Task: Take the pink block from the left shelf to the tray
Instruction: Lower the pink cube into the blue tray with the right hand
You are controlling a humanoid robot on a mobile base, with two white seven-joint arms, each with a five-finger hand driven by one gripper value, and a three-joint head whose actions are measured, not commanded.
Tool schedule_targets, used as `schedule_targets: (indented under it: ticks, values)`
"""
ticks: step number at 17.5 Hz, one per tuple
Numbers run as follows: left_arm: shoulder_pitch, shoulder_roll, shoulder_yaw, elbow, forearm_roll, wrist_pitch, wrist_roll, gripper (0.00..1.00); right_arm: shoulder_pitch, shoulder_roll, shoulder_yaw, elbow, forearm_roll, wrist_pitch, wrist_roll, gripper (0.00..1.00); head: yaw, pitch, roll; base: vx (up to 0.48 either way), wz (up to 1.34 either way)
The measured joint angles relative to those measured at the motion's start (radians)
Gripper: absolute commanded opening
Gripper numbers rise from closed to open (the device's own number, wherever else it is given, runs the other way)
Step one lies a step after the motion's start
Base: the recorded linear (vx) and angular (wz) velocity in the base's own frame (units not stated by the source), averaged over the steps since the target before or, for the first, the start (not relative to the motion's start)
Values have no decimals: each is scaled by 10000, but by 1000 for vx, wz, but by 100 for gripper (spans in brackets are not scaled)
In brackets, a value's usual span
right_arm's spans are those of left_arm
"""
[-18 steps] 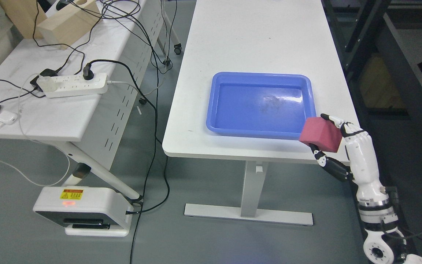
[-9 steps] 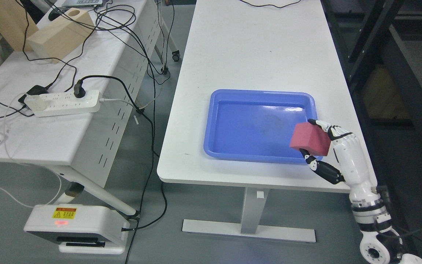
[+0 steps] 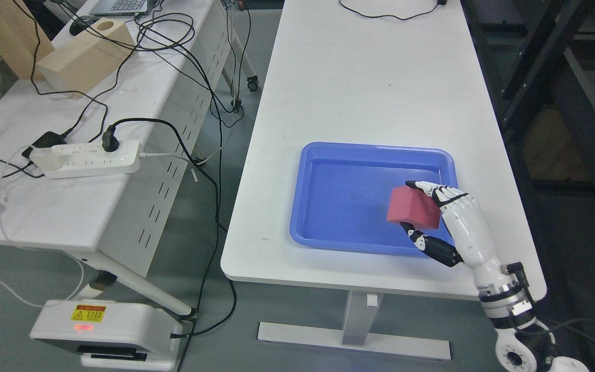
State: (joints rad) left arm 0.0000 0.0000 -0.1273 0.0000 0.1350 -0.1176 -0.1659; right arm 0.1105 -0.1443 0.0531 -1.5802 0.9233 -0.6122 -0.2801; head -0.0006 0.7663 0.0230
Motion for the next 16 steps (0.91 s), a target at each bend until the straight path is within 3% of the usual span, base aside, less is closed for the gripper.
schedule_targets:
  ticks: [10, 12, 14, 16]
  values:
    - [0, 0, 0, 0, 0, 0, 0, 100, -27, 288, 387, 7, 181, 310, 902, 6, 0, 0, 0, 45, 10]
    - [0, 0, 0, 0, 0, 0, 0, 100, -28, 401, 467, 9, 270, 331, 923, 14, 0, 0, 0, 20, 8]
    - [0, 0, 0, 0, 0, 0, 0, 100, -28, 573, 549, 13, 429, 387, 947, 28, 0, 0, 0, 18, 0]
    - [0, 0, -1, 0, 0, 0, 0, 100, -27, 746, 609, 19, 544, 726, 981, 34, 0, 0, 0, 11, 0]
